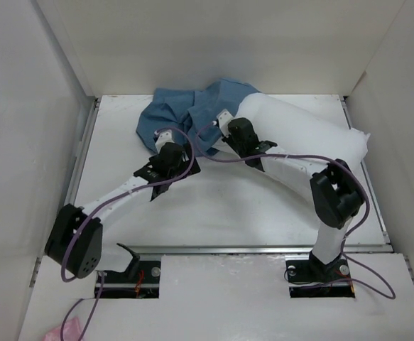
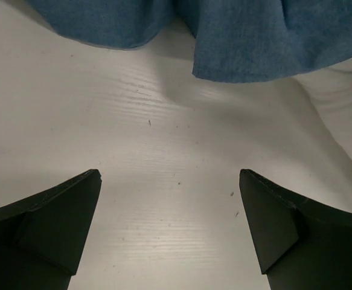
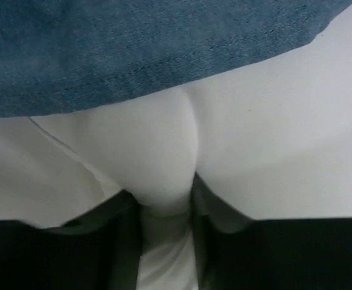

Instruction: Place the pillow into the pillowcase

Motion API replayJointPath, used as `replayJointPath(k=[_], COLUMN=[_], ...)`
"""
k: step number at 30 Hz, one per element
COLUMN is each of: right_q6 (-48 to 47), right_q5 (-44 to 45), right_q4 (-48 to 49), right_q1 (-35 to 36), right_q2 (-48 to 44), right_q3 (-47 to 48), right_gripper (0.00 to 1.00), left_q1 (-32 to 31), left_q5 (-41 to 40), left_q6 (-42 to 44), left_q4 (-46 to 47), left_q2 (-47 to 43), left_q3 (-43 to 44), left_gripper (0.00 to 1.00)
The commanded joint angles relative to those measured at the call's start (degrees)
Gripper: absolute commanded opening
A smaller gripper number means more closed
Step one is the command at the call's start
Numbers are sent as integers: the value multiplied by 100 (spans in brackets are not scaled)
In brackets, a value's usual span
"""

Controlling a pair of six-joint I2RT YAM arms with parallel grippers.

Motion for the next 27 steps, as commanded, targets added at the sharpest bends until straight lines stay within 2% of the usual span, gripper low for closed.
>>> replayJointPath(k=[1,2,3,9,12,15,19,21,24,25,27], right_q6=[710,798,929,992,1211,1501,1827,1932,1985,2081,2554], right_q5=[-266,-470,-620,-1069,-1262,-1202,-1088,-1087,-1087,-1087,-1087], right_q4=[342,420,578,729,649,649,641,641,641,693,911], right_q1=[-441,-504,-557,-610,-610,-610,-610,-610,-610,-610,-610], right_q2=[-40,-145,-390,-910,-963,-963,-911,-971,-1024,-1025,-1025], right_q3=[311,249,170,-94,-42,11,222,222,222,222,222], right_gripper=[24,18,0,0,0,0,0,0,0,0,0], left_q1=[39,39,39,144,144,197,197,249,303,303,303], left_q5=[104,191,313,314,446,736,589,404,402,402,534], left_q6=[123,123,193,325,387,440,221,220,159,211,211], left_q4=[717,830,884,1041,1174,1384,1570,1254,1086,1086,1086], left_q2=[517,920,1124,2441,2847,2910,3032,3129,3253,3253,3253], left_q3=[286,548,707,1989,2290,2449,2510,2730,2853,2914,2915], left_gripper=[99,99,99,99,99,99,99,91,71,40,1])
